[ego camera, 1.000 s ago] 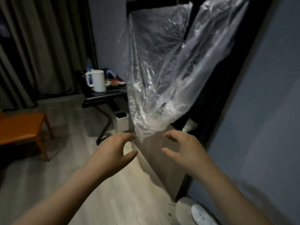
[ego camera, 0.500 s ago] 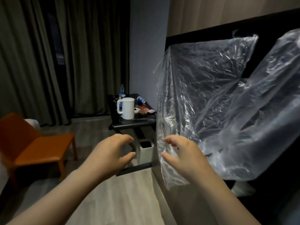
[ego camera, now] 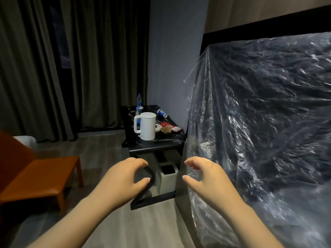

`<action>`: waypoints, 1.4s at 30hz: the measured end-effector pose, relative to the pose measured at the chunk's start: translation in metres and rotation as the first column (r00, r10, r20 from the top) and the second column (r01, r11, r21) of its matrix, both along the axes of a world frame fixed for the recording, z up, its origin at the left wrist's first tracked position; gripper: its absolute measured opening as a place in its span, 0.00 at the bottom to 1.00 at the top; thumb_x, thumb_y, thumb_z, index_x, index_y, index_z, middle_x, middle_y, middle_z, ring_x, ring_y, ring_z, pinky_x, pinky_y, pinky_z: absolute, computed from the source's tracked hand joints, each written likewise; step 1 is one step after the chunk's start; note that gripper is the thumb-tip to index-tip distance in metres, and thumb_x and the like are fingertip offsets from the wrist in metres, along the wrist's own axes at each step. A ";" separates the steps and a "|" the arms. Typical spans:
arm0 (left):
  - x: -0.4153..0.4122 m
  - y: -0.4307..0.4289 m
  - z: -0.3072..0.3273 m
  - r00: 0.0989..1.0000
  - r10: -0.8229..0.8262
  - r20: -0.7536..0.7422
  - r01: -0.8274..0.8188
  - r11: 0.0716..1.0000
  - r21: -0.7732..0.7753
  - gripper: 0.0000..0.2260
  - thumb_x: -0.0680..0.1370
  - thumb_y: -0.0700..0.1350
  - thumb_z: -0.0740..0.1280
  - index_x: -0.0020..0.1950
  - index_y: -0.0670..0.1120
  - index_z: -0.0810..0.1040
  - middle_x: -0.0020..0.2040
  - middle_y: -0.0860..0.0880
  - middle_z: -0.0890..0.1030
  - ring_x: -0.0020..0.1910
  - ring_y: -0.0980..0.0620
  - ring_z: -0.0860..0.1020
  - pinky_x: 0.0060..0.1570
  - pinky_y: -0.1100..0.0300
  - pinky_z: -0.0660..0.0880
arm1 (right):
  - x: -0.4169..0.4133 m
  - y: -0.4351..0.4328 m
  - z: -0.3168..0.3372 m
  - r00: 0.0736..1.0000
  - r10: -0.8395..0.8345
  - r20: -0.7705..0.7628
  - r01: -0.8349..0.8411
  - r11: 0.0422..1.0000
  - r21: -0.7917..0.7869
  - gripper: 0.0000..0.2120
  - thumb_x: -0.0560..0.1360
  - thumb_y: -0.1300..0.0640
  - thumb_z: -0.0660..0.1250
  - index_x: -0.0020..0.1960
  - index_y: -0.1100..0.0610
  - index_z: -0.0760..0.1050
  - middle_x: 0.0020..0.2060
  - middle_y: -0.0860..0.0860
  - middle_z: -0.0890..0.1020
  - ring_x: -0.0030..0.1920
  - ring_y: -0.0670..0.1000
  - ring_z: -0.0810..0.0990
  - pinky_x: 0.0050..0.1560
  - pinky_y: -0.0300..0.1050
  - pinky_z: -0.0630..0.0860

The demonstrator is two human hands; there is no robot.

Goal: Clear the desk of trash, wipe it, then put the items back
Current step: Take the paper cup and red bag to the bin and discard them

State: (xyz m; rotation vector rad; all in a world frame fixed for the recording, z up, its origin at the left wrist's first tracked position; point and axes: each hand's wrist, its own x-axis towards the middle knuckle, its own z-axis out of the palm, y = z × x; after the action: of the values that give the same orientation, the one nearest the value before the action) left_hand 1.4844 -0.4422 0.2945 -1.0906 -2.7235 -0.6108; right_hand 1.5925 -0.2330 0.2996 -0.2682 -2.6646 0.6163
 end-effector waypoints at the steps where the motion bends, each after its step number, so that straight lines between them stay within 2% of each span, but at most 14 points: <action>1: -0.026 -0.005 0.000 1.000 -0.005 0.010 0.005 1.000 0.009 0.20 0.76 0.56 0.66 0.68 0.57 0.70 0.64 0.60 0.74 0.62 0.62 0.72 0.60 0.68 0.68 | -0.025 -0.004 0.000 1.000 -0.017 -0.002 0.017 1.000 -0.001 0.16 0.72 0.50 0.70 0.59 0.47 0.76 0.53 0.41 0.79 0.54 0.41 0.76 0.56 0.38 0.73; 4: -0.070 -0.011 0.003 0.999 -0.036 0.006 0.036 0.999 0.023 0.20 0.76 0.56 0.66 0.67 0.57 0.71 0.63 0.60 0.74 0.62 0.63 0.72 0.60 0.69 0.68 | -0.061 -0.010 0.004 0.999 -0.044 0.008 0.044 0.999 -0.005 0.16 0.72 0.51 0.70 0.59 0.47 0.76 0.53 0.40 0.78 0.54 0.39 0.76 0.55 0.34 0.72; 10: -0.179 -0.032 0.011 0.997 -0.077 -0.004 0.077 0.997 0.028 0.20 0.77 0.56 0.65 0.68 0.57 0.70 0.63 0.61 0.73 0.63 0.63 0.71 0.59 0.71 0.64 | -0.165 -0.034 0.002 0.998 -0.068 0.017 0.069 0.997 -0.033 0.17 0.73 0.50 0.69 0.61 0.46 0.75 0.55 0.38 0.77 0.57 0.39 0.76 0.56 0.33 0.72; 14: -0.233 -0.040 0.007 0.997 -0.079 0.021 0.079 0.996 0.037 0.19 0.76 0.57 0.65 0.67 0.57 0.71 0.62 0.61 0.74 0.61 0.63 0.72 0.59 0.70 0.67 | -0.221 -0.041 0.001 0.997 -0.071 0.037 0.073 0.996 -0.048 0.17 0.73 0.48 0.69 0.61 0.44 0.74 0.56 0.37 0.77 0.55 0.38 0.76 0.53 0.35 0.75; 17: -0.270 -0.041 0.006 0.996 -0.077 0.035 0.076 0.996 0.044 0.18 0.76 0.56 0.66 0.65 0.57 0.72 0.59 0.60 0.75 0.59 0.62 0.73 0.59 0.66 0.70 | -0.261 -0.040 0.002 0.997 -0.070 0.029 0.072 0.996 -0.050 0.17 0.73 0.48 0.69 0.61 0.44 0.74 0.55 0.37 0.76 0.55 0.38 0.75 0.51 0.32 0.73; 23: -0.349 -0.031 0.004 0.997 -0.073 0.024 0.072 0.996 0.052 0.19 0.76 0.56 0.66 0.67 0.56 0.72 0.61 0.61 0.74 0.60 0.63 0.73 0.55 0.71 0.68 | -0.339 -0.028 -0.006 0.999 -0.047 0.017 0.048 0.996 -0.078 0.17 0.74 0.49 0.68 0.62 0.43 0.73 0.55 0.36 0.75 0.57 0.37 0.73 0.54 0.29 0.70; 29: -0.449 -0.002 0.014 0.998 -0.068 -0.011 0.068 0.996 0.056 0.19 0.75 0.56 0.67 0.65 0.56 0.73 0.59 0.60 0.75 0.58 0.62 0.73 0.56 0.69 0.69 | -0.435 0.006 -0.009 0.998 -0.065 -0.020 0.063 0.993 -0.104 0.20 0.74 0.48 0.69 0.65 0.44 0.72 0.59 0.37 0.76 0.58 0.37 0.73 0.57 0.32 0.70; 36: -0.551 0.039 0.022 0.997 -0.080 0.009 0.078 0.989 0.126 0.17 0.73 0.54 0.69 0.62 0.56 0.76 0.56 0.60 0.77 0.55 0.63 0.75 0.57 0.64 0.73 | -0.536 0.049 0.000 0.997 -0.075 -0.029 0.071 0.991 -0.113 0.19 0.72 0.49 0.69 0.63 0.45 0.74 0.57 0.37 0.78 0.57 0.37 0.75 0.59 0.38 0.74; 42: -0.634 0.054 0.012 0.994 -0.102 0.029 0.097 0.986 0.137 0.17 0.74 0.54 0.69 0.63 0.57 0.75 0.56 0.61 0.77 0.55 0.64 0.74 0.56 0.68 0.71 | -0.611 0.067 -0.003 0.996 -0.093 -0.001 0.092 0.992 -0.085 0.17 0.72 0.48 0.69 0.60 0.44 0.75 0.54 0.36 0.78 0.53 0.37 0.76 0.54 0.37 0.75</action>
State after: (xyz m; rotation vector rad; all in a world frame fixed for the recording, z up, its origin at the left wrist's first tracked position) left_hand 0.8504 -0.3877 0.3068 -1.1982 -2.6242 -0.8254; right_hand 0.9816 -0.1662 0.2966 -0.4110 -2.6081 0.7002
